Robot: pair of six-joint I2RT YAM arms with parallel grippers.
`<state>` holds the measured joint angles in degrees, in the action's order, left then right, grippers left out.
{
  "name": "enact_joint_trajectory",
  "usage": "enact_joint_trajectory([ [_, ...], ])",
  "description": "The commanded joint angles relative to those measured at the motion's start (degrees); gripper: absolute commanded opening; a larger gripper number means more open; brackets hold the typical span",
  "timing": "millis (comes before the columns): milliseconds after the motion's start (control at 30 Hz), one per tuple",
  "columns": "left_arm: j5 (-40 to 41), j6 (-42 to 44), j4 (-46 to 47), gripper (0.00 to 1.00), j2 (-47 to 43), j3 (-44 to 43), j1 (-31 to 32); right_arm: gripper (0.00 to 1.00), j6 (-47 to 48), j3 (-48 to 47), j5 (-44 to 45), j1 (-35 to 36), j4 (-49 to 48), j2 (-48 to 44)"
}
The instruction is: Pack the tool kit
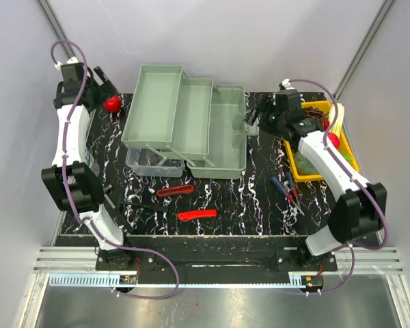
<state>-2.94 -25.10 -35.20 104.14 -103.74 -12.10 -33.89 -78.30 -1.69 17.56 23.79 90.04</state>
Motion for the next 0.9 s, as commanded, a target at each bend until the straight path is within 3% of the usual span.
enact_joint_trajectory([
  [0, -1.62, 0.23, -2.94, 0.99, -6.40, -6.55, -0.21, 0.89, 7.34, 1.21, 0.71, -0.16, 4.32, -8.37],
  [167, -6.19, -0.65, -3.12, 0.99, -11.14, -8.93, -0.21, 0.89, 9.27, 10.25, 8.72, -0.16, 10.57, -16.81],
  [367, -19.71, -3.02, 2.14, 0.99, -17.20, -5.86, -0.21, 0.90, 9.98, 23.62, 10.14, -0.25, 10.49, -20.96],
  [467, -26.57, -4.43, 4.26, 0.99, -18.88, -4.71, -0.12, 0.87, 10.16, 26.18, 7.59, -0.16, 9.87, -19.73],
  [567, -30.45, -4.87, 5.14, 0.99, -20.11, -4.45, 0.23, 0.79, 14.37, 27.93, -4.94, -0.16, 7.59, -18.85],
  [667, -32.56, -5.74, 5.67, 0.99, -20.90, -4.19, 0.93, 0.79, 15.34, 30.39, -13.23, 0.10, 5.48, -20.68],
  [867, -34.50, -5.83, 5.76, 0.99, -22.57, -3.31, 1.64, 0.80, 15.52, 34.79, -15.01, 4.58, -0.23, -28.60],
])
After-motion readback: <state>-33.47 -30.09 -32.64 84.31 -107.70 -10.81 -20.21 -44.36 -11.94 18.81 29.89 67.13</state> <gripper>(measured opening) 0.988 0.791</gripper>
